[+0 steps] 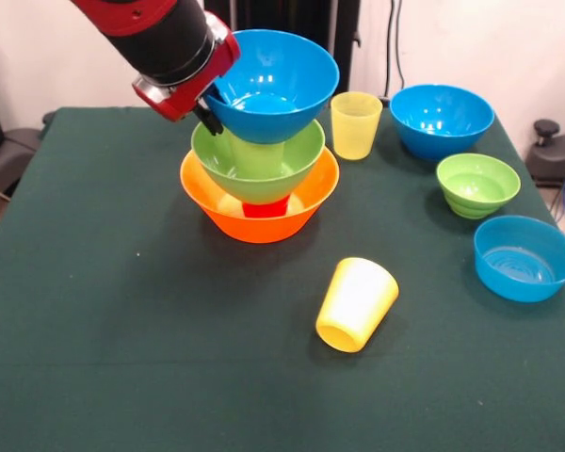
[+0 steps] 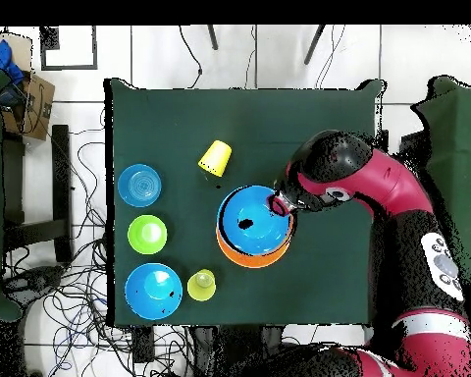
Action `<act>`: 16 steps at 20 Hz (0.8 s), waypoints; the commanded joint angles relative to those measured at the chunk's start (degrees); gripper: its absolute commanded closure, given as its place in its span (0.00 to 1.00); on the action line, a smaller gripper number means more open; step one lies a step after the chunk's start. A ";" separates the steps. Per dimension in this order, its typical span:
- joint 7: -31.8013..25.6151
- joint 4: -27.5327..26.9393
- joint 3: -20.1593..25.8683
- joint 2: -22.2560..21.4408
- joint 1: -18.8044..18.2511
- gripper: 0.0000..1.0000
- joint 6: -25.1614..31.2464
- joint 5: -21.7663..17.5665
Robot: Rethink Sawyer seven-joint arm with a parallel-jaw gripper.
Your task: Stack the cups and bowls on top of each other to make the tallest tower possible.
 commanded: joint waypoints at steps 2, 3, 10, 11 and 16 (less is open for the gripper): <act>8.23 0.38 2.96 4.02 1.08 1.00 3.56 -0.79; 8.34 0.43 2.98 4.06 1.04 1.00 3.74 -0.65; 8.48 0.14 2.93 4.18 1.01 1.00 4.92 -0.52; 8.53 0.31 2.99 4.20 0.95 1.00 4.74 -0.35; 8.99 0.88 3.15 4.18 0.85 1.00 4.25 0.44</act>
